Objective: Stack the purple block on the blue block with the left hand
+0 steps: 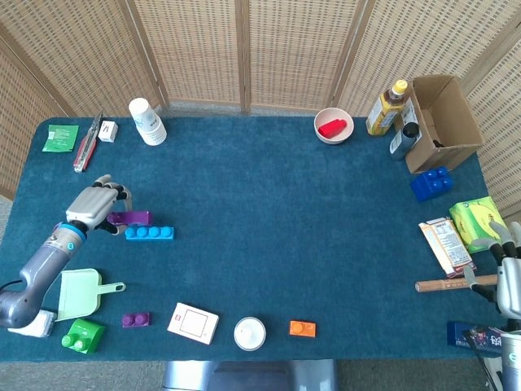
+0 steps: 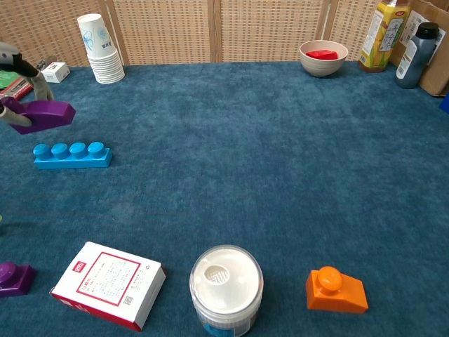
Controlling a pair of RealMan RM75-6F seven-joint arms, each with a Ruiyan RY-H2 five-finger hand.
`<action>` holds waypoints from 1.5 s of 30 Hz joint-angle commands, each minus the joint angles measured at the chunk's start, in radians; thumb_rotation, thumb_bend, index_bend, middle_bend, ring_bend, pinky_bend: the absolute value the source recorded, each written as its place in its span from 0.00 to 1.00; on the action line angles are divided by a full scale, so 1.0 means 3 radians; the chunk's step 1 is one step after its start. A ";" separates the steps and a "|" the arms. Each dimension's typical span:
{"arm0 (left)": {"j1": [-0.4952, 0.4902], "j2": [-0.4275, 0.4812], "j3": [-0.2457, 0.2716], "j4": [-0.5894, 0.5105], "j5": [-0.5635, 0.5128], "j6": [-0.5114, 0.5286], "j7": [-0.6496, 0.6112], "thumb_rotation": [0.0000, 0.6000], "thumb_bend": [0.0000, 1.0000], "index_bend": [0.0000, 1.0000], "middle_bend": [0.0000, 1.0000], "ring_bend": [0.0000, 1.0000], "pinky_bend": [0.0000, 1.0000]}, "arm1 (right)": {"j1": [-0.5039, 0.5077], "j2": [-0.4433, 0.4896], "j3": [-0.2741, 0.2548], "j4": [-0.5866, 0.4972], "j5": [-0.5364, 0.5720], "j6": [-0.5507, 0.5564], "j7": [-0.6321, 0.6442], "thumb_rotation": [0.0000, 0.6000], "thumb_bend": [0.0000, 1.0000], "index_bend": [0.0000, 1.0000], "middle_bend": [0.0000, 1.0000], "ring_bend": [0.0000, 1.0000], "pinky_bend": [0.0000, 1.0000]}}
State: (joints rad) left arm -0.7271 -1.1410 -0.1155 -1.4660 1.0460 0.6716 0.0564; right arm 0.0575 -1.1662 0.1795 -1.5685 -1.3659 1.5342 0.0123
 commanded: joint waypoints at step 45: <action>-0.0114 -0.0374 0.0118 0.0327 -0.0136 -0.0173 0.0027 1.00 0.36 0.60 0.28 0.19 0.00 | -0.0088 0.0073 -0.0004 -0.0050 0.0051 0.0047 0.0028 1.00 0.29 0.37 0.18 0.00 0.07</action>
State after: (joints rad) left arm -0.7614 -1.2528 -0.0802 -1.3681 1.0055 0.6196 0.0645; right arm 0.0311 -1.1443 0.1784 -1.5836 -1.3505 1.5482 0.0208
